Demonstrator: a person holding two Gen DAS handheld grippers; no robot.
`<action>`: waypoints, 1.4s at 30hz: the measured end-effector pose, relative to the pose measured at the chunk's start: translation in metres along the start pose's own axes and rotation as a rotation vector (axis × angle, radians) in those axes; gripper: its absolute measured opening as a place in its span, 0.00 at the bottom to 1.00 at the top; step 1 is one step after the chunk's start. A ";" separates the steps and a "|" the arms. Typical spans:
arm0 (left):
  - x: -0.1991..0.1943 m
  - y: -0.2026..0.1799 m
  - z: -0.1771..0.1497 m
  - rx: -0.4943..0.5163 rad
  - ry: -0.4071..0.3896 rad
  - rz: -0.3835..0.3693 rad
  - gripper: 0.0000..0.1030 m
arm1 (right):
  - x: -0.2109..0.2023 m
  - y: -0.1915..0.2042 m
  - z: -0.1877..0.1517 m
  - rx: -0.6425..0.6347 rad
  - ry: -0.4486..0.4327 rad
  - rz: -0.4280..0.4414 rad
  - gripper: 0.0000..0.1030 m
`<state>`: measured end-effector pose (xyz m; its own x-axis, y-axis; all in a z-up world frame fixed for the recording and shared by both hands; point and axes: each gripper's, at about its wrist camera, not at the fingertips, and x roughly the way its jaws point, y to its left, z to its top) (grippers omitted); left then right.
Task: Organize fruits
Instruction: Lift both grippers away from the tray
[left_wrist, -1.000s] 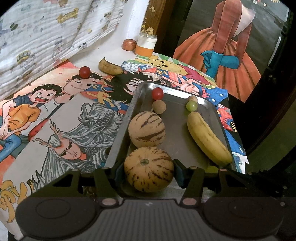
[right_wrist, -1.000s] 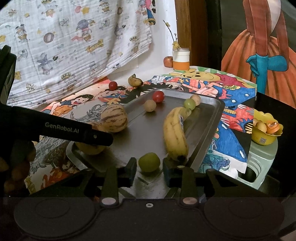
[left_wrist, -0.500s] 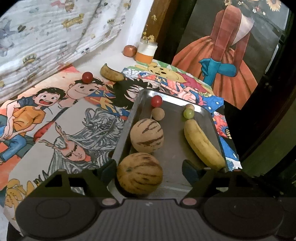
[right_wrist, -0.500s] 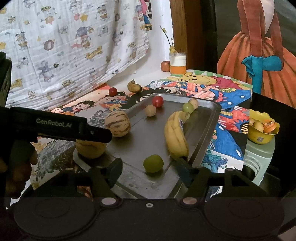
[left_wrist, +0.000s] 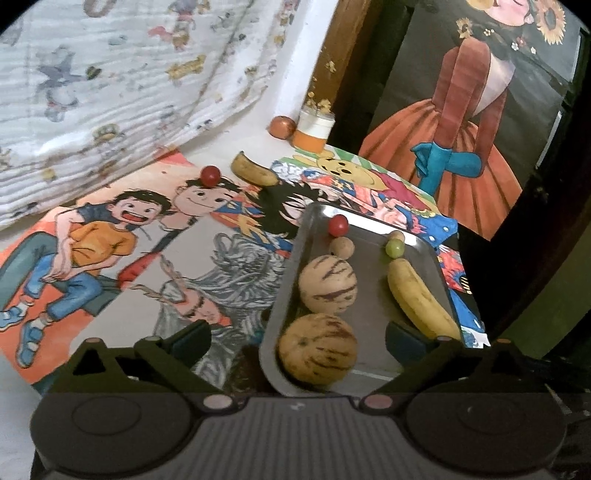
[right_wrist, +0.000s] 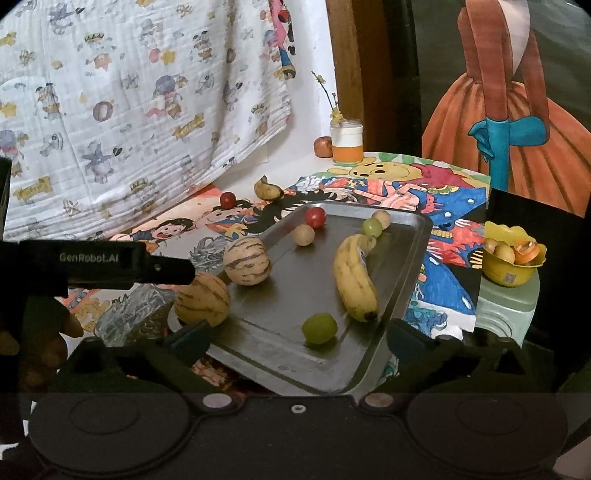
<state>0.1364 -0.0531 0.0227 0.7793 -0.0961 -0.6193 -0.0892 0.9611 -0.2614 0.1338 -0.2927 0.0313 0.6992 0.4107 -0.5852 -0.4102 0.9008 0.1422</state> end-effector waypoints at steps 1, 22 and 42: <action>-0.002 0.002 -0.001 0.001 -0.003 0.011 1.00 | -0.001 0.001 0.000 0.006 0.004 -0.004 0.99; -0.041 0.041 -0.022 0.088 -0.076 0.097 1.00 | -0.007 0.044 -0.017 0.036 0.159 -0.044 0.99; -0.052 0.105 -0.020 -0.012 -0.116 0.147 1.00 | 0.017 0.094 0.028 -0.151 0.123 -0.031 0.99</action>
<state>0.0738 0.0473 0.0127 0.8236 0.0762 -0.5620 -0.2140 0.9595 -0.1834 0.1238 -0.1974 0.0567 0.6399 0.3546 -0.6817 -0.4792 0.8777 0.0067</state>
